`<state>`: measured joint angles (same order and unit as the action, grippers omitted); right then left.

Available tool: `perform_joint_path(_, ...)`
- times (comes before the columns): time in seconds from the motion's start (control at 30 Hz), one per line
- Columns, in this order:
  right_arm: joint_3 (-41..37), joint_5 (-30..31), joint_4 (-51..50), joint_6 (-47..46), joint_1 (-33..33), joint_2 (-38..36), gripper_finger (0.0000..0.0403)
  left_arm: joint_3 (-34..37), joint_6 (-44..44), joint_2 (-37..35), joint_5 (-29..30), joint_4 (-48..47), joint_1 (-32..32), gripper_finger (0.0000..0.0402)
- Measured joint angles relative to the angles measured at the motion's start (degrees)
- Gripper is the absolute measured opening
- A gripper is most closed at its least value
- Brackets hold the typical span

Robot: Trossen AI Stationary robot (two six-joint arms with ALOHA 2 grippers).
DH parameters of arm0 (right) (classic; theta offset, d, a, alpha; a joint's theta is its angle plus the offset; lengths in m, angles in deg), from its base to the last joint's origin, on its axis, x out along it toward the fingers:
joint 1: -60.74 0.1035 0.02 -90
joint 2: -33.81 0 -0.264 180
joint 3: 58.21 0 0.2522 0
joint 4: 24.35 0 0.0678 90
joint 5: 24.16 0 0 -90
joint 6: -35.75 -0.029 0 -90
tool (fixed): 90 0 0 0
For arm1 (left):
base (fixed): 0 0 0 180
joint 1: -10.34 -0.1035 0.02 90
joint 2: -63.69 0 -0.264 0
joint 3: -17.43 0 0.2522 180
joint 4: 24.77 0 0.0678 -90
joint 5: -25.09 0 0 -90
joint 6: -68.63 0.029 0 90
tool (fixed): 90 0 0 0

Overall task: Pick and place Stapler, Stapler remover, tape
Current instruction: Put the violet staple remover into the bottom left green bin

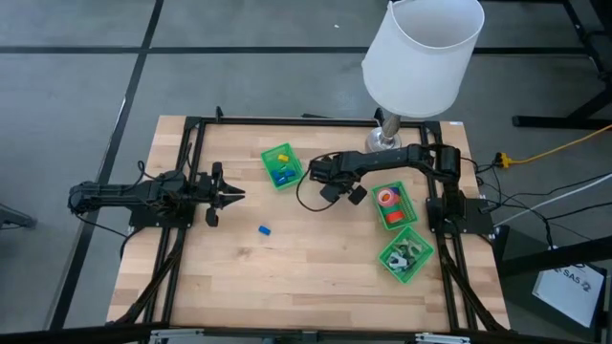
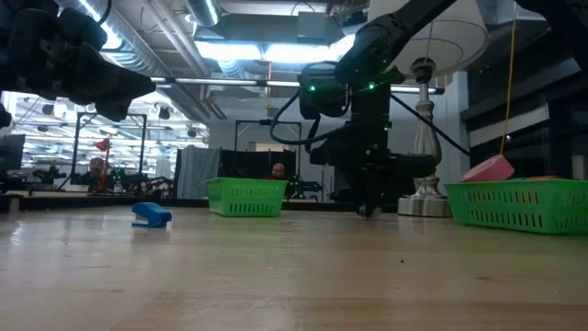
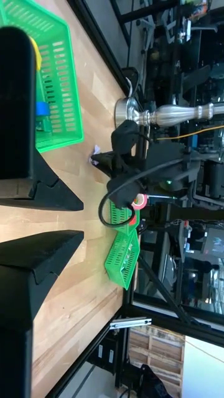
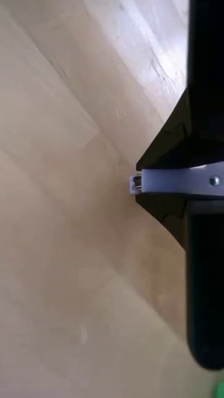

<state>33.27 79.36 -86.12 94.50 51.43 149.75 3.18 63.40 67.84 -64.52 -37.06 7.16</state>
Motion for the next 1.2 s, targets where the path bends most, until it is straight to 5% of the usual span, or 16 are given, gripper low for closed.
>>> perform_joint_path(0.37,0.0,-0.6,-0.1,-12.3,5.3,-7.4,0.0046,0.0,0.0,0.0,0.0,0.0,0.0,0.0058)
perform_joint_path(0.77,0.0,-8.6,-6.0,-32.5,11.9,-16.6,0.0046,0.0,0.0,0.0,0.0,0.0,0.0,0.0058)
perform_joint_path(1.2,0.0,-8.9,-16.2,-62.9,24.6,-21.7,0.0049,0.0,0.0,0.0,0.0,0.0,0.0,0.0058)
